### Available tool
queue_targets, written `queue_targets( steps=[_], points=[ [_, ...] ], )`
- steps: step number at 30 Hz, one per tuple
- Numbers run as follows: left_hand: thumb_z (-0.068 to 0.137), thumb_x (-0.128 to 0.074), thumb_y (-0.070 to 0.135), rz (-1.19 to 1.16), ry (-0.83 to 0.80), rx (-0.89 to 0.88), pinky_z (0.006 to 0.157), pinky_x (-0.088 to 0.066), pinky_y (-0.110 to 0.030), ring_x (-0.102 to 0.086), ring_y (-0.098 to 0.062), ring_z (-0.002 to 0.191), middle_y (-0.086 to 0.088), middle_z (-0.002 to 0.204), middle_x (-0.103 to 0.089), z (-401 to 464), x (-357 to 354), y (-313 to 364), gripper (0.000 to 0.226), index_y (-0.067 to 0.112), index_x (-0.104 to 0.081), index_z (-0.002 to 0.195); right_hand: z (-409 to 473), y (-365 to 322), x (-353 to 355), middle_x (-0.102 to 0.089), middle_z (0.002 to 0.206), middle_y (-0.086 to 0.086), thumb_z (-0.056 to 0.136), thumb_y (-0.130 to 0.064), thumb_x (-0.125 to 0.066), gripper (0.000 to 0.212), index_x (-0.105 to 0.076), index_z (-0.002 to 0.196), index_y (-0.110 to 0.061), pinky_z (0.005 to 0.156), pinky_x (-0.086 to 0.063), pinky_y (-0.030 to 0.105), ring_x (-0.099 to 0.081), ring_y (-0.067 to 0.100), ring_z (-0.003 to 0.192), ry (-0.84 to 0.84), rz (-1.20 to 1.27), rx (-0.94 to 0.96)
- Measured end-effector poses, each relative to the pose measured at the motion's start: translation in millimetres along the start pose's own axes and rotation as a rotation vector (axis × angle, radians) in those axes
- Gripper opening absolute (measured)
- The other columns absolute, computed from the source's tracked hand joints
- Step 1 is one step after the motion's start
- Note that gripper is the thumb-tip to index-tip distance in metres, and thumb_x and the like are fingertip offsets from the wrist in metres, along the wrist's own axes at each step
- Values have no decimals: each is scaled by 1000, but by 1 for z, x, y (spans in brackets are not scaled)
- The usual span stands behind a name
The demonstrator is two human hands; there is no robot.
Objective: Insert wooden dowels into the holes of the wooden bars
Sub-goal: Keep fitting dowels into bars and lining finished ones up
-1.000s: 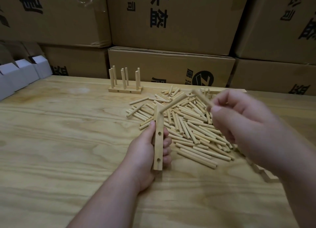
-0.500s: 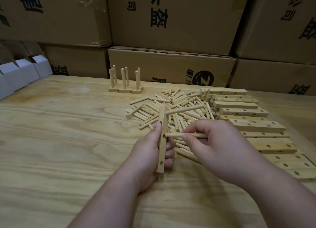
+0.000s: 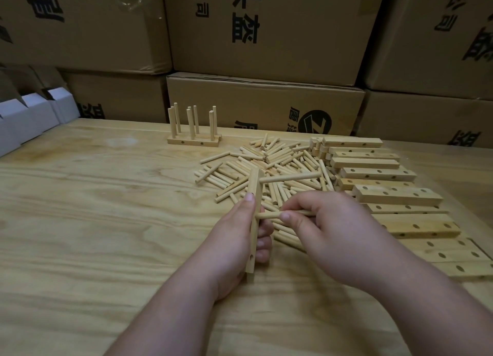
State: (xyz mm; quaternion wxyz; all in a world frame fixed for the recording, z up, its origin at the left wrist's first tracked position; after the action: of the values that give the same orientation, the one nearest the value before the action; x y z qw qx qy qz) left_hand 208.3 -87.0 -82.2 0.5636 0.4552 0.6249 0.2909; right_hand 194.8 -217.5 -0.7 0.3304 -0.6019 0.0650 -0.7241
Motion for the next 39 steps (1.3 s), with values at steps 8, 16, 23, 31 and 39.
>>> queue_targets(
  steps=[8, 16, 23, 31, 39],
  points=[
    [107, -36, 46, -23, 5, -1, 41, -26, -20, -30, -11, 48, 0, 60, -37, -3, 0, 3, 34, 16, -43, 93, 0, 6, -5, -71, 78, -14, 97, -40, -59, 14, -72, 99, -35, 65, -50, 18, -61, -1, 80, -14, 43, -38],
    [106, -35, 47, -6, 18, -19, 41, -28, -19, -34, -9, 47, 2, 57, -44, -1, 1, 1, 37, 11, -45, 100, -1, -9, -5, -64, 74, -12, 99, -39, -54, 16, -68, 99, -32, 64, -49, 27, -58, 4, 72, -16, -66, -3],
    [106, -37, 47, -60, 29, -12, 41, -27, -19, -34, -11, 48, -1, 59, -41, 0, 5, 0, 38, 11, -44, 99, -1, -8, -9, -63, 76, -14, 100, -38, -54, 13, -67, 98, -33, 60, -40, 14, -56, 0, 75, 5, -28, -1],
    [105, -39, 48, -99, 58, -19, 43, -28, -21, -35, -12, 47, -1, 59, -42, -1, 4, 3, 40, 13, -52, 90, 0, -5, -6, -61, 79, -18, 97, -50, -50, 16, -58, 109, -43, 59, -40, 17, -55, -9, 82, -27, 87, -12],
    [99, -33, 34, -423, 103, 34, 50, -13, -23, -24, -13, 51, -2, 64, -31, 1, 15, 8, 29, 16, -47, 80, 1, 14, 16, -66, 75, -18, 90, -58, -56, 23, -63, 83, -36, 53, -48, 27, -60, 2, 64, -96, -96, -173]
  ],
)
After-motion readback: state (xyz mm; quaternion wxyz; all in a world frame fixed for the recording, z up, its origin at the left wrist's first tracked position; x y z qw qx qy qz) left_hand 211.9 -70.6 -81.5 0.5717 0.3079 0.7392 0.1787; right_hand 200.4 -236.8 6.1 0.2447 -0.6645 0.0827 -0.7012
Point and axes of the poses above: each hand's wrist, its own z-axis towards the middle knuckle, its own x-axis out of the back of the hand, y = z × x, the point moved 7 cm from there along z, towards the middle knuckle
